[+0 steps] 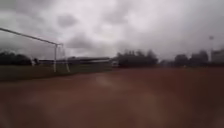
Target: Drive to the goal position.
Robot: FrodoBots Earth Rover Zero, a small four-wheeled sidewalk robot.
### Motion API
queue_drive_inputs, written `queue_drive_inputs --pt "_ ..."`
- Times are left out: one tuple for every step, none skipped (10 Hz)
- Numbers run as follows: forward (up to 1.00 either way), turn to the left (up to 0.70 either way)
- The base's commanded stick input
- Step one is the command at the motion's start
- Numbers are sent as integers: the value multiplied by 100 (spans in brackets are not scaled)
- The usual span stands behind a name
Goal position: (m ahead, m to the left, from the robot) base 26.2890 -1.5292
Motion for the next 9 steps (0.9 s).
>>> queue_drive_inputs --pt "85 -34" --pt "85 -34" --pt "85 -34" --pt "85 -34" --pt "85 0" --pt "85 0" --pt "85 0" --pt "85 0" --pt "85 0"
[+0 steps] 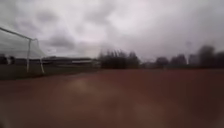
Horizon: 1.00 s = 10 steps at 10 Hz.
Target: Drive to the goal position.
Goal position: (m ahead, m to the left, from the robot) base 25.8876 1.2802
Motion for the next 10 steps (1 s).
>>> queue_drive_inputs --pt "70 0" --pt "70 0" --pt "70 0" --pt "70 0" --pt "70 0" --pt "70 0" --pt "70 0" --pt "70 0" --pt "70 0" --pt "70 0"
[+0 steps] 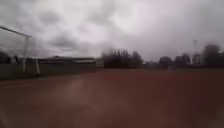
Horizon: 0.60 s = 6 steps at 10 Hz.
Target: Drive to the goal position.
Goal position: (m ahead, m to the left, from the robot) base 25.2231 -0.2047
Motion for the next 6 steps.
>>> queue_drive_inputs --pt "70 0" --pt "70 0" --pt "70 0" --pt "70 0" --pt "70 0" --pt "70 0"
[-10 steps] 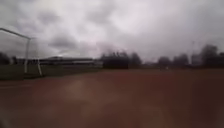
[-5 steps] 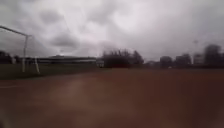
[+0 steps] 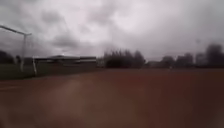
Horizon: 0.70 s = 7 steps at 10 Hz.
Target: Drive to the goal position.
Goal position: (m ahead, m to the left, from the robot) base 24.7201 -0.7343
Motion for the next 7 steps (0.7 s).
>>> queue_drive_inputs --pt "70 0" --pt "70 0" --pt "70 0" --pt "70 0" --pt "70 0" --pt "70 0" --pt "70 0"
